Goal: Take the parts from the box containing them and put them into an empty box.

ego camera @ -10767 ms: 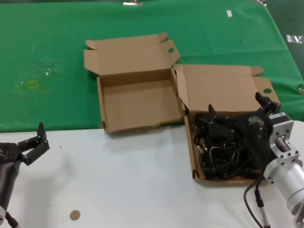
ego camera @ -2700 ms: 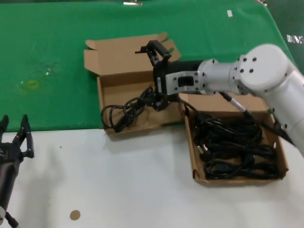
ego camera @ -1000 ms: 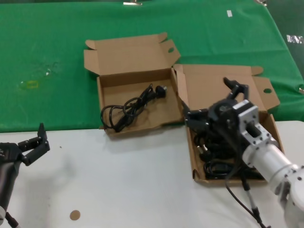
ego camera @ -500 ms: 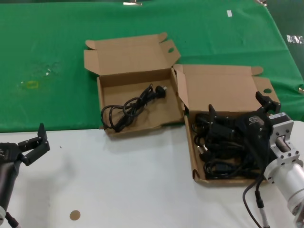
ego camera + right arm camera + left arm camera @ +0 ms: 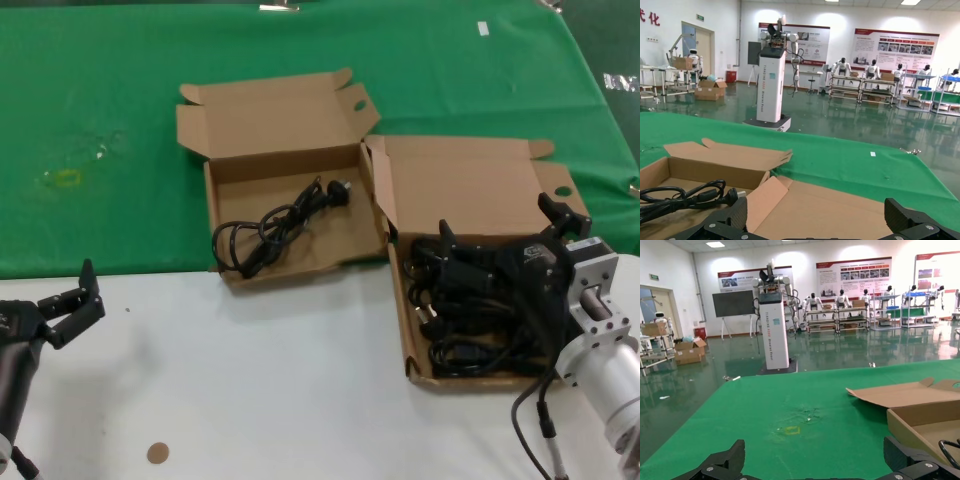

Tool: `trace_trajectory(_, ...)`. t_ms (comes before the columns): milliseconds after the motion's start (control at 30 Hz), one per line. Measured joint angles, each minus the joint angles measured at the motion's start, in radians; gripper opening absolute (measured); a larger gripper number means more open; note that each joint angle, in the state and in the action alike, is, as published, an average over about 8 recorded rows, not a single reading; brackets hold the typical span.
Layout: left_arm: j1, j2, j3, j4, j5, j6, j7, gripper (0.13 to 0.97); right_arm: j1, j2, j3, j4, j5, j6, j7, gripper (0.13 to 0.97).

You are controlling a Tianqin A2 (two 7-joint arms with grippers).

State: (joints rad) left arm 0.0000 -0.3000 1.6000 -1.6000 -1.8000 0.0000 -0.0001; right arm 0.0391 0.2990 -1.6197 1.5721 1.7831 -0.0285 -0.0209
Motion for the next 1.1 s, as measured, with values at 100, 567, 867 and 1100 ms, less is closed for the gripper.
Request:
trace_trajectory(100,0.0,0.0,0.0,0.0,0.0,0.0,0.0,0.966,0.0,0.0,0.0,0.0,0.0,0.0,0.0,0.966)
trace_trajectory(567,0.0,0.0,0.0,0.0,0.0,0.0,0.0,0.966,0.0,0.0,0.0,0.0,0.0,0.0,0.0,0.966)
trace_trajectory(867,0.0,0.0,0.0,0.0,0.0,0.0,0.0,0.966,0.0,0.0,0.0,0.0,0.0,0.0,0.0,0.966)
trace_trajectory(1100,0.0,0.0,0.0,0.0,0.0,0.0,0.0,0.966,0.0,0.0,0.0,0.0,0.0,0.0,0.0,0.966)
